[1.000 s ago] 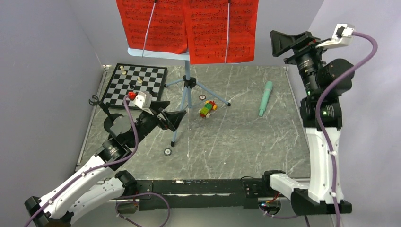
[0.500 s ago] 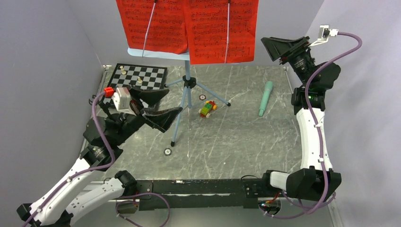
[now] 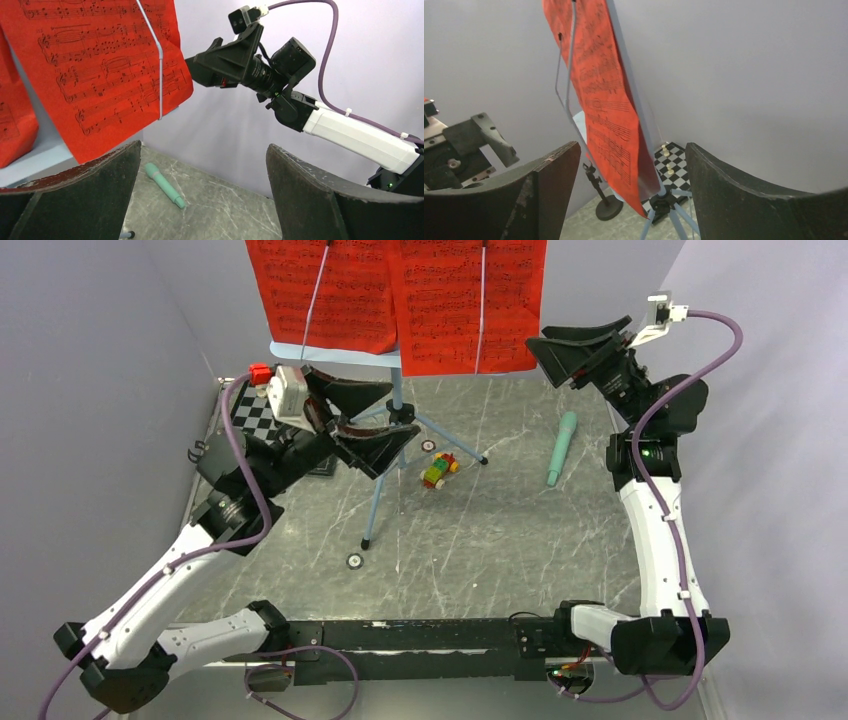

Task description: Pack up the instrument practice props

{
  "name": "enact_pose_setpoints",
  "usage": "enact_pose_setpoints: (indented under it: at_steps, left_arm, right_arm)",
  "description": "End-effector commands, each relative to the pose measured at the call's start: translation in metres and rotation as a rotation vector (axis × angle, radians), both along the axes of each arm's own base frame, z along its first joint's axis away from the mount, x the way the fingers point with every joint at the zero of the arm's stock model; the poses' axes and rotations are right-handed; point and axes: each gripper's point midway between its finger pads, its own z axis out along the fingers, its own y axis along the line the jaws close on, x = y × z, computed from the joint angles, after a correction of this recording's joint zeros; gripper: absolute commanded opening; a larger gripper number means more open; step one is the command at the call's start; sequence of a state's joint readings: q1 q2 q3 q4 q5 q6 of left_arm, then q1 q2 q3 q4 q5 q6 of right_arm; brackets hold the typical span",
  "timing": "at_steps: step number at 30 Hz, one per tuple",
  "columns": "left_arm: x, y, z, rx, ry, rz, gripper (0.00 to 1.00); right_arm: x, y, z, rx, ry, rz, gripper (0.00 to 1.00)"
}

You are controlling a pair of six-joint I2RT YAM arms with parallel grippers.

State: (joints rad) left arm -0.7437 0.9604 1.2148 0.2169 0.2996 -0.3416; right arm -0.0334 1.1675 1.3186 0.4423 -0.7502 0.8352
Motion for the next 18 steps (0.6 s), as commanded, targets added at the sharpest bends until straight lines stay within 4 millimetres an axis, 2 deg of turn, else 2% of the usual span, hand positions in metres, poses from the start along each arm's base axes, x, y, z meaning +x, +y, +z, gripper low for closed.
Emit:
enact_pose_setpoints:
  at_steps: [1, 8, 10, 12, 18]
  left_arm:
    - [-0.011, 0.000, 0.035, -0.052, -0.087, -0.037, 0.99]
    - [0.003, -0.014, 0.054, -0.088, -0.126, -0.044, 0.99]
    - [0.005, -0.018, 0.062, -0.111, -0.147, -0.051, 0.99]
    - [0.008, -0.020, 0.071, -0.136, -0.167, -0.054, 0.99]
    - [0.025, -0.034, 0.091, -0.174, -0.185, -0.046, 0.99]
  right_arm:
    - [0.005, 0.003, -0.003, -0.041, -0.005, -0.005, 0.79]
    - [0.008, 0.011, -0.011, -0.040, 0.009, 0.033, 0.67]
    - [0.009, 0.012, -0.012, -0.041, 0.011, 0.039, 0.62]
    - [0.004, 0.021, -0.012, -0.042, 0.010, 0.072, 0.57]
    - [0.000, 0.025, -0.014, -0.046, 0.011, 0.081, 0.39]
